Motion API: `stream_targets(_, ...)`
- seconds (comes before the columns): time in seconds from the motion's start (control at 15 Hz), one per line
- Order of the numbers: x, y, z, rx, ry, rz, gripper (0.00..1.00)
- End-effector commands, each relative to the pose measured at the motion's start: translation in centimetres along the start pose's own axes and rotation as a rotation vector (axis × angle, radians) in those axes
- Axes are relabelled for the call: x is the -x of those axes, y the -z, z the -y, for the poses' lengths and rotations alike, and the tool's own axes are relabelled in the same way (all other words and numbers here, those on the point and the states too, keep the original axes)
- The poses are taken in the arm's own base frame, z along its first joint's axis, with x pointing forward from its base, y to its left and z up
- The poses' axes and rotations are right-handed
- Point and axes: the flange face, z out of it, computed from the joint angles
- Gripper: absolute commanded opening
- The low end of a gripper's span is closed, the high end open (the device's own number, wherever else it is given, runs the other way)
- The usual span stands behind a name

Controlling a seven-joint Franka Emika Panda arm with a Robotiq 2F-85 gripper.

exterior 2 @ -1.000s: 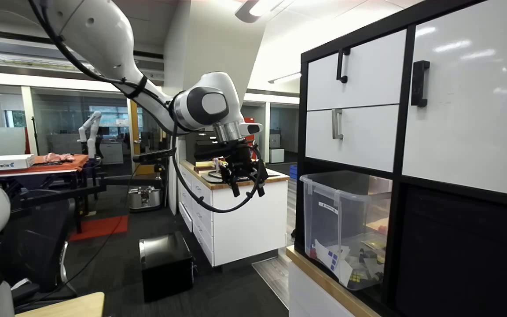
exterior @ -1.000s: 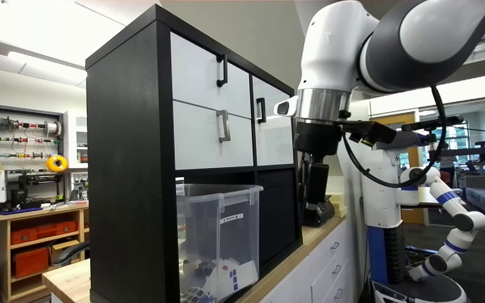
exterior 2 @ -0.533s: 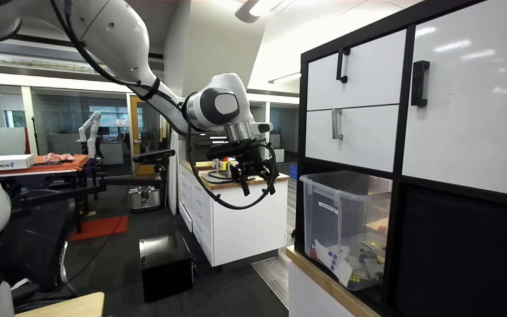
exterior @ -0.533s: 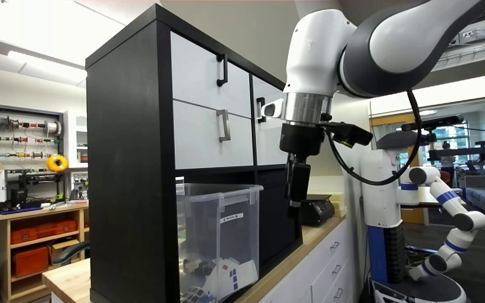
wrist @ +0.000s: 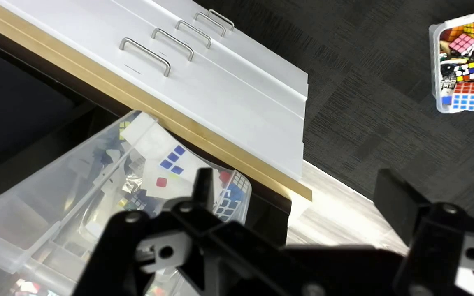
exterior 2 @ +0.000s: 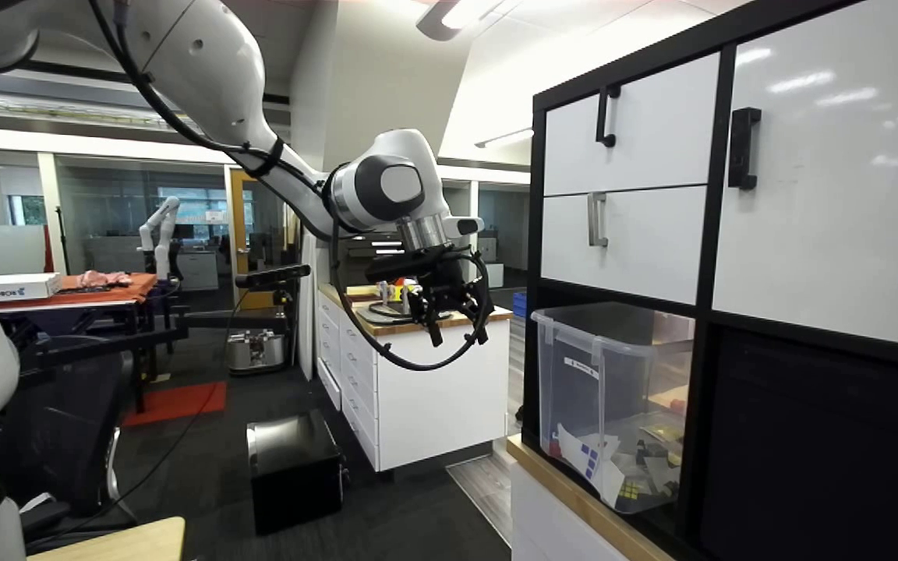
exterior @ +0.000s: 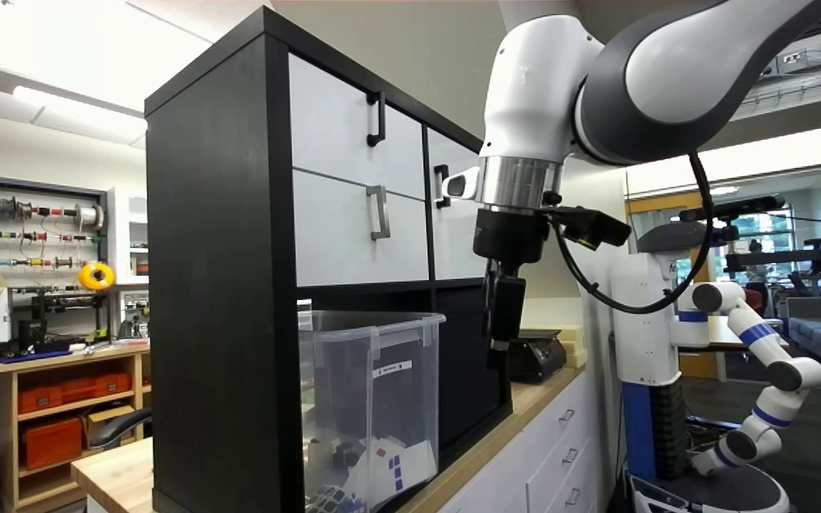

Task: Pull the transparent bin out

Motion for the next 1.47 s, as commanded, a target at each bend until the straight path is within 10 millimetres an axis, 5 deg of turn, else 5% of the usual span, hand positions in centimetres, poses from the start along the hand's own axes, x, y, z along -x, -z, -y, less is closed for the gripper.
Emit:
stream_targets(0.0, -0.1, -0.1, 0.0, 0.016, 0.011, -0.001, 1.00)
stream_targets(0.67, -1.5, 0.1, -0.8, 0.111, 0.102, -0.050, 1.00)
stream_targets(1.4, -6.1, -2.7, -5.0, 0.168, 0.125, -0.148, 1.00)
